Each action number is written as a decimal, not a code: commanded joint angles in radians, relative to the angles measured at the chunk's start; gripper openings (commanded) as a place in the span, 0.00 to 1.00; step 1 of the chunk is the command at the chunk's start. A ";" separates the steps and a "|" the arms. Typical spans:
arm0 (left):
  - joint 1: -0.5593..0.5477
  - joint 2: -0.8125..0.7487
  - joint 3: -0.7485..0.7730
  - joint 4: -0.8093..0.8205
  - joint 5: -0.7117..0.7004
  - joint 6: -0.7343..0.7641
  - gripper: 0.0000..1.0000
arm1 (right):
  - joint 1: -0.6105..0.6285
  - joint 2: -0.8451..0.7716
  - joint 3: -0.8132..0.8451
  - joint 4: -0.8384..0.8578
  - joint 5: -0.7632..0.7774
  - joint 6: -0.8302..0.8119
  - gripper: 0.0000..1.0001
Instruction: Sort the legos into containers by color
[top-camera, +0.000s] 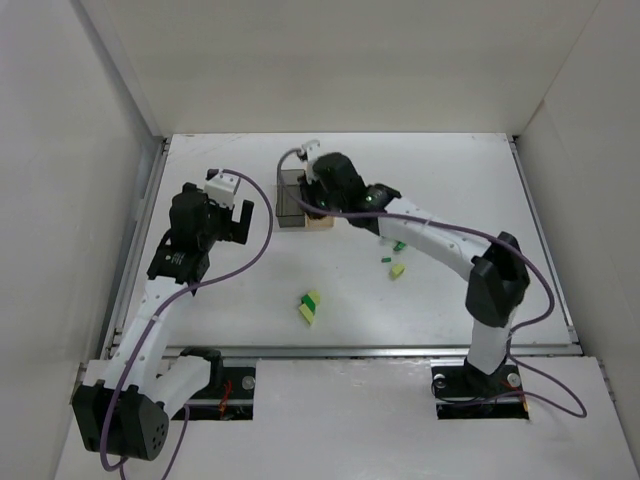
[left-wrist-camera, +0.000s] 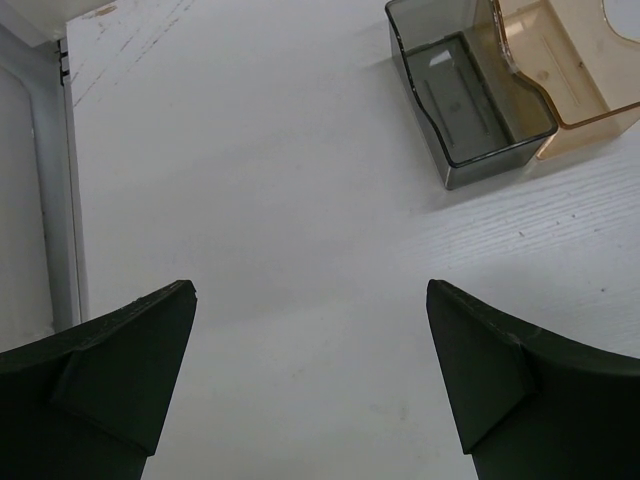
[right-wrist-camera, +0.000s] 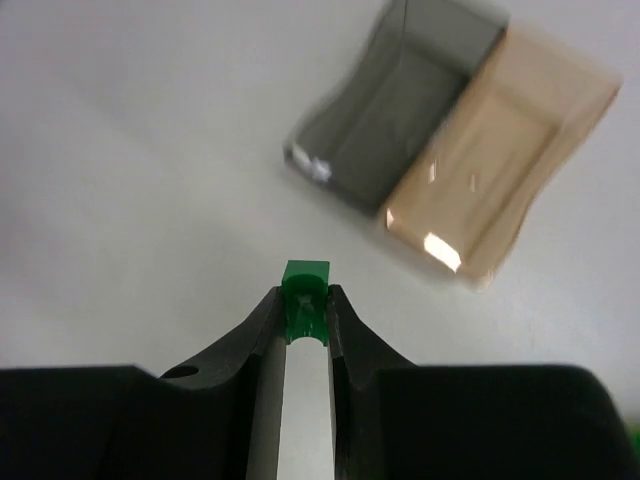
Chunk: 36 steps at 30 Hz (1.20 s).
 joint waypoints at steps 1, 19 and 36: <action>-0.005 -0.014 -0.014 0.033 0.031 -0.049 0.99 | -0.061 0.172 0.287 -0.087 0.078 0.098 0.00; -0.005 -0.004 -0.023 0.029 0.202 0.046 0.99 | -0.213 0.340 0.530 -0.167 -0.129 0.151 0.94; -0.023 0.052 -0.031 0.033 0.345 0.120 0.99 | -0.441 -0.348 -0.399 -0.157 -0.057 0.586 0.81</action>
